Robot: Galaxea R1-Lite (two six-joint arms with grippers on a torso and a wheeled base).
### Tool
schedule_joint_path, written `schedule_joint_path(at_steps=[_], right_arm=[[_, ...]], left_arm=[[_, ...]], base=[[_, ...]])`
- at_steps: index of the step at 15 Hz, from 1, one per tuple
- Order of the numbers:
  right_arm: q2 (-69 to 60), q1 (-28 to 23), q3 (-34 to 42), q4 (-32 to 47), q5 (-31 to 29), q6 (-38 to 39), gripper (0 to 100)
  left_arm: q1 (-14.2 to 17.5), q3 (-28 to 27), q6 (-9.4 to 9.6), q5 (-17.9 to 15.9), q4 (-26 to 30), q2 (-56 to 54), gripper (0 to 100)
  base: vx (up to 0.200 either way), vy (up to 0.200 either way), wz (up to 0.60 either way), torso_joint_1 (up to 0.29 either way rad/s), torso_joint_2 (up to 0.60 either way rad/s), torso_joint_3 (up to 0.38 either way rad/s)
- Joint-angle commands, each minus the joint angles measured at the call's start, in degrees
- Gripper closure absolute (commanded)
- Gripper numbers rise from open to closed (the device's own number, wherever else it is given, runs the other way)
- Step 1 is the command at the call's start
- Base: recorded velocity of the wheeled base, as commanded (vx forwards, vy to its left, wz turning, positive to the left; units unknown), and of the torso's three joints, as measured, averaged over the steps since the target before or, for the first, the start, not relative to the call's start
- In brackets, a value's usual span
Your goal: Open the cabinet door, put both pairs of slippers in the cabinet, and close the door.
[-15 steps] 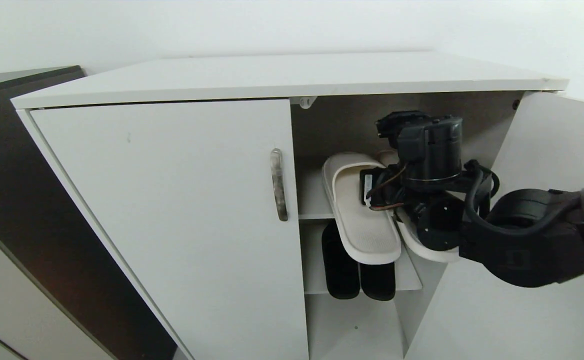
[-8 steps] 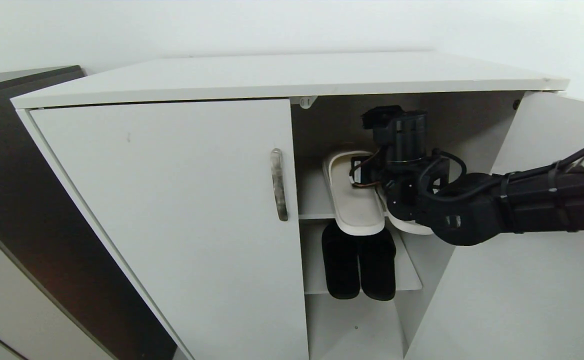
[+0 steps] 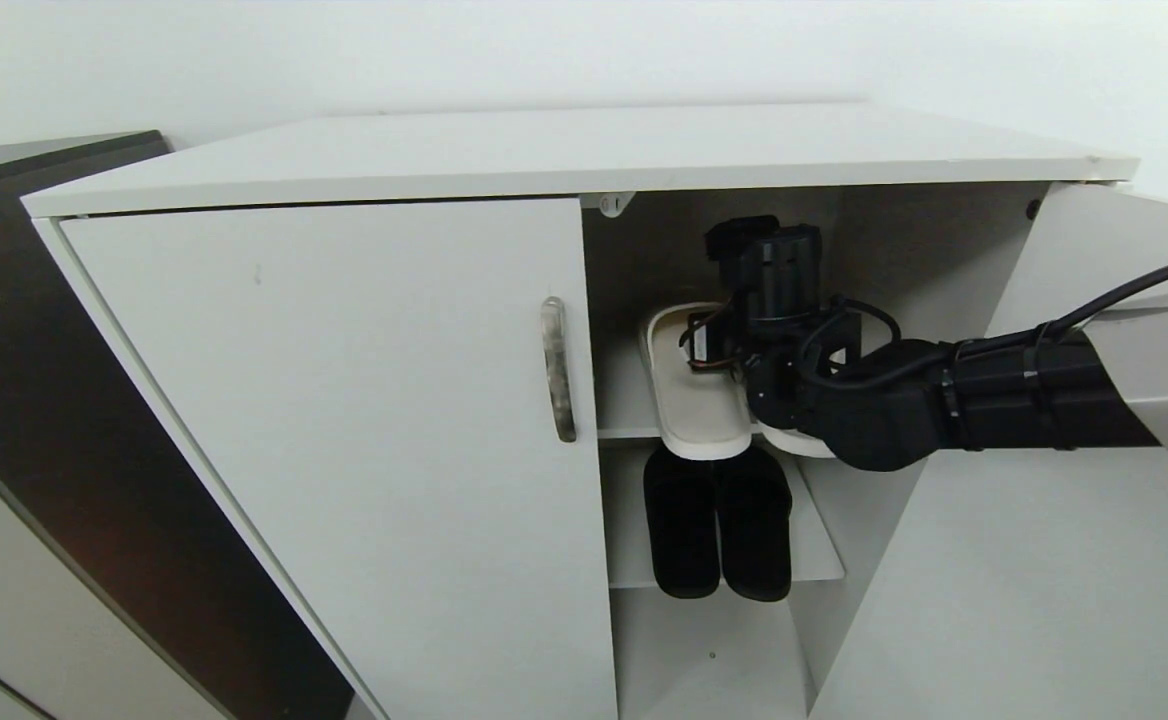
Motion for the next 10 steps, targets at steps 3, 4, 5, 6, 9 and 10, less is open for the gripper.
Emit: schedule_joint_path(at_steps=[3, 4, 5, 6, 9, 10], right_arm=[[0.5, 0.0, -0.3, 0.0, -0.1, 0.0, 0], [0.4, 0.0, -0.1, 0.1, -0.1, -0.1, 0], [0.3, 0.0, 0.0, 0.3, -0.1, -0.1, 0], [-0.1, 0.2, 0.9, 0.2, -0.2, -0.1, 0], [-5.1, 2.5, 6.6, -0.1, -0.2, 0.0, 0], [-8.3, 4.0, 10.9, -0.3, -0.2, 0.1, 0]], left_arm=[[0.0, 0.0, -0.04, 0.0, 0.0, 0.1, 100], [0.0, 0.0, -0.04, 0.0, 0.0, 0.1, 100], [0.0, 0.0, -0.04, 0.0, 0.0, 0.1, 100], [0.0, 0.0, -0.12, 0.0, 0.0, 0.1, 100], [0.0, 0.0, -0.12, 0.0, 0.0, 0.1, 100], [0.0, 0.0, -0.12, 0.0, 0.0, 0.1, 100]], base=[[0.0, 0.0, 0.0, 0.0, 0.0, 0.0], [0.0, 0.0, 0.0, 0.0, 0.0, 0.0], [0.0, 0.0, 0.0, 0.0, 0.0, 0.0], [0.0, 0.0, 0.0, 0.0, 0.0, 0.0], [0.0, 0.0, 0.0, 0.0, 0.0, 0.0], [0.0, 0.0, 0.0, 0.0, 0.0, 0.0]])
